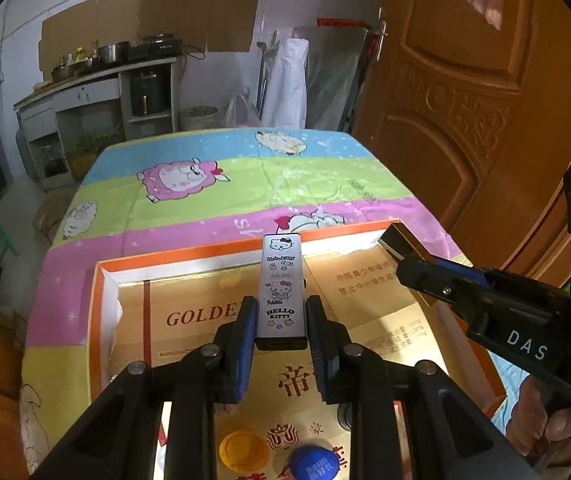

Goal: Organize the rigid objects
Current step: 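Carry the Hello Kitty box with the left gripper while the right gripper carries the gold lipstick into the box, then open the left gripper over the box while the right gripper releases the gold lipstick, then move both grippers back out of the box toward the items on the quilt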

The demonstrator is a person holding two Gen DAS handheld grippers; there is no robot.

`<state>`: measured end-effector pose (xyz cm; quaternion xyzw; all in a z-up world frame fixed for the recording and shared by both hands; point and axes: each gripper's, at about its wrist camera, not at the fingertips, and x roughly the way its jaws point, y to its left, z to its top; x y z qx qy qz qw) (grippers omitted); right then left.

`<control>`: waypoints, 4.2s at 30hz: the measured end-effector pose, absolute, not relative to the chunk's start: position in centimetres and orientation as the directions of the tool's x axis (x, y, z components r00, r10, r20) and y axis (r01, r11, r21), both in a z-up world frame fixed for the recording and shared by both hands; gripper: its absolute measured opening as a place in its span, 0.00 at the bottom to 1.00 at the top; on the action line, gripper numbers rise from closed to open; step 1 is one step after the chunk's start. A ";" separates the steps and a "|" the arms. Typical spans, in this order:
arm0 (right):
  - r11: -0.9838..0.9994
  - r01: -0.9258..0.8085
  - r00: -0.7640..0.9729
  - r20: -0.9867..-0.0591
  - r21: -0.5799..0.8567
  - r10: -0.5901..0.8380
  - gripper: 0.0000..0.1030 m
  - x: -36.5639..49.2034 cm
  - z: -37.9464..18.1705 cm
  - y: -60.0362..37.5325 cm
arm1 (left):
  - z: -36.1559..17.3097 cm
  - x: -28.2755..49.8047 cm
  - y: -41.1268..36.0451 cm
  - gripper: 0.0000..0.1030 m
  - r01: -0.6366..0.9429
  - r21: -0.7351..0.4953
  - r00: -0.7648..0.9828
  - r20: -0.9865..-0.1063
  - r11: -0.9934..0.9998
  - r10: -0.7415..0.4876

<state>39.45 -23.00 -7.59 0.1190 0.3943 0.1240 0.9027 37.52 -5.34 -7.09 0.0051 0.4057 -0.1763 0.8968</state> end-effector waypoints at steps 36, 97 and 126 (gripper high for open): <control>0.964 -0.108 0.504 -0.823 0.243 0.263 0.17 43.0 -11.9 -21.6 | -11.2 40.2 -7.3 0.24 0.348 -0.117 0.481 -0.829 0.930 -0.284; 0.979 -0.095 0.550 -0.810 0.179 0.202 0.35 31.8 -6.3 -20.4 | -3.5 29.0 -2.7 0.51 0.232 -0.099 0.638 -0.735 0.968 -0.229; 0.969 -0.166 0.568 -0.785 0.183 0.246 0.35 23.3 -5.0 -17.1 | -2.0 20.0 2.3 0.51 0.148 -0.177 0.709 -0.667 0.973 -0.229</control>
